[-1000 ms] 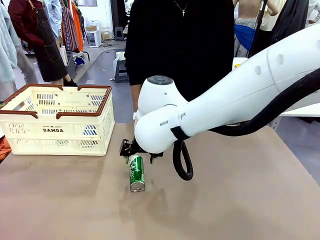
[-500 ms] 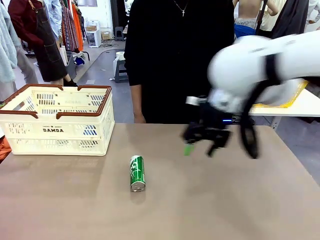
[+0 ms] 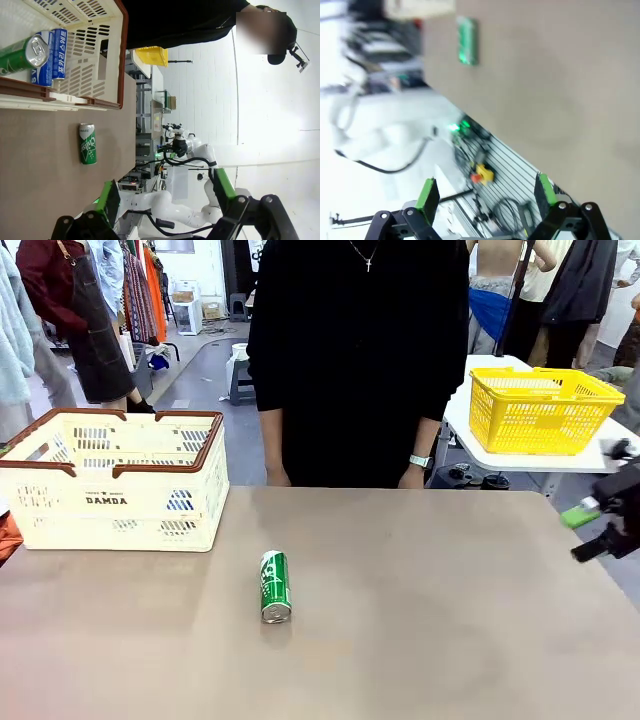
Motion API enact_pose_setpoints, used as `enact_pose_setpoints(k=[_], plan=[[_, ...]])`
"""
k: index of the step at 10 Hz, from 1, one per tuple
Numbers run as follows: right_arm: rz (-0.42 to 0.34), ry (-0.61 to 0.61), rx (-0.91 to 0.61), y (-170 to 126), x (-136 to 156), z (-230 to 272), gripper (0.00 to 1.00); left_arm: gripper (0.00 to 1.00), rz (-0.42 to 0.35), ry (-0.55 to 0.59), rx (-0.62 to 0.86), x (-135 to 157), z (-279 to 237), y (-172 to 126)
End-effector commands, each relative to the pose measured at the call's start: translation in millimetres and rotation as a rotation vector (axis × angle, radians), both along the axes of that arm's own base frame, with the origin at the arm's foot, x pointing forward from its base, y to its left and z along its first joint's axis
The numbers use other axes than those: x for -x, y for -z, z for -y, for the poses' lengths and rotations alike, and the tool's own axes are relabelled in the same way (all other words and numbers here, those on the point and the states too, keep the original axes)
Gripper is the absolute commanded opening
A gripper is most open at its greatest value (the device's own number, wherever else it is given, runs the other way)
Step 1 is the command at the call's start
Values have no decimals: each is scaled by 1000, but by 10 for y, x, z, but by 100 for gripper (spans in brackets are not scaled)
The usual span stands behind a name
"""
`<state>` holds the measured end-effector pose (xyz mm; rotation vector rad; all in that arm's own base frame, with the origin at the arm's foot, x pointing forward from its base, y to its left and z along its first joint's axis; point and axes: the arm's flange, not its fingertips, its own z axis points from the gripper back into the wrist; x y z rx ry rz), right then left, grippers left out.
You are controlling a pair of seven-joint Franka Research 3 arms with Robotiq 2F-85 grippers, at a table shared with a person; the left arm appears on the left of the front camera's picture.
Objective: Place the drinks into the Shopping basket.
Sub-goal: Pick up one drink and place it into the Shopping basket.
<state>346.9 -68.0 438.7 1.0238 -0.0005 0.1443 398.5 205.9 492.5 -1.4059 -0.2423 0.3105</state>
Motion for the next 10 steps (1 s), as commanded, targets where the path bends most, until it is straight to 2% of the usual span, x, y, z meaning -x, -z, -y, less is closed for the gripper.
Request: enact_pose_setpoints(k=[1, 3, 4, 5, 10], plan=[[166, 114, -277, 182, -112, 15, 100, 100, 5, 8, -2, 33, 2, -18], [165, 202, -412, 297, -158, 52, 100, 100, 5, 8, -2, 33, 2, -18], [171, 272, -398, 315, -174, 6, 100, 100, 5, 8, -2, 33, 2, -18], [123, 216, -348, 211, -119, 214, 100, 100, 5, 8, -2, 33, 2, -18], [123, 216, -348, 211, -119, 214, 100, 100, 5, 8, -2, 33, 2, -18]])
